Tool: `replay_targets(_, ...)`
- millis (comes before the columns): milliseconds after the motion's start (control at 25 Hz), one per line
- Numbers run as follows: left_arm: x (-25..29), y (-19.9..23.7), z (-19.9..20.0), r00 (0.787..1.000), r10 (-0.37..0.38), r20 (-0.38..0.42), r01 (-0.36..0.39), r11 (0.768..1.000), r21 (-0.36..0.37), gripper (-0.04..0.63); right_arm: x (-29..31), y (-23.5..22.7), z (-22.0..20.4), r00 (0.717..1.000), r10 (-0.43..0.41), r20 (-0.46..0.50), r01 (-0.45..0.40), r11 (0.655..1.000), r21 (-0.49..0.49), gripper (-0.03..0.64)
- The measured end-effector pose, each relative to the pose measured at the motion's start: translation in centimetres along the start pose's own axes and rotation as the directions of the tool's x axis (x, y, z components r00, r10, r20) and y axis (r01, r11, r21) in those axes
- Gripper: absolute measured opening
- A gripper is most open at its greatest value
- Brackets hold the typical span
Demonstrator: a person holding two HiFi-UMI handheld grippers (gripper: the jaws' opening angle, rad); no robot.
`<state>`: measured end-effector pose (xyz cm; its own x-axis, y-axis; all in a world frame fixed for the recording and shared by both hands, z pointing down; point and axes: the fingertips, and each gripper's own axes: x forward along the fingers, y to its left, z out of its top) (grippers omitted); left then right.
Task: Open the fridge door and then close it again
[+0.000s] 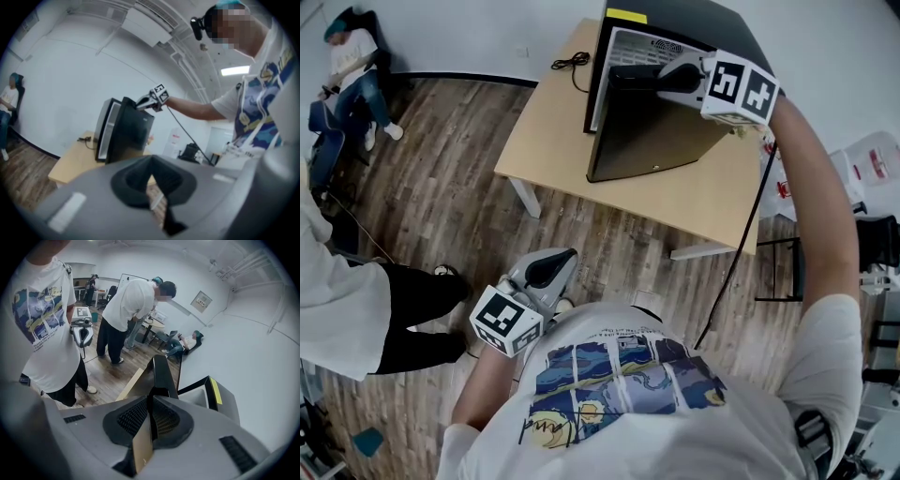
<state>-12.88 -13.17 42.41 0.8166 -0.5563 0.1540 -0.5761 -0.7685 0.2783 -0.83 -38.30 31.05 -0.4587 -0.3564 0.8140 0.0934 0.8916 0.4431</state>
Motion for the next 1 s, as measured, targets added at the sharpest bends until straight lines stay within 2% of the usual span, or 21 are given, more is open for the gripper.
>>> replay_targets(1000, -2.8, 3.0, 0.2, 0.998, 0.066, 0.009, -0.066, 0.998, -0.006, 0.008, 3.4, -7.7, -1.0, 0.993, -0.104, -0.048, 0.110, 0.981, 0.161, 0.037)
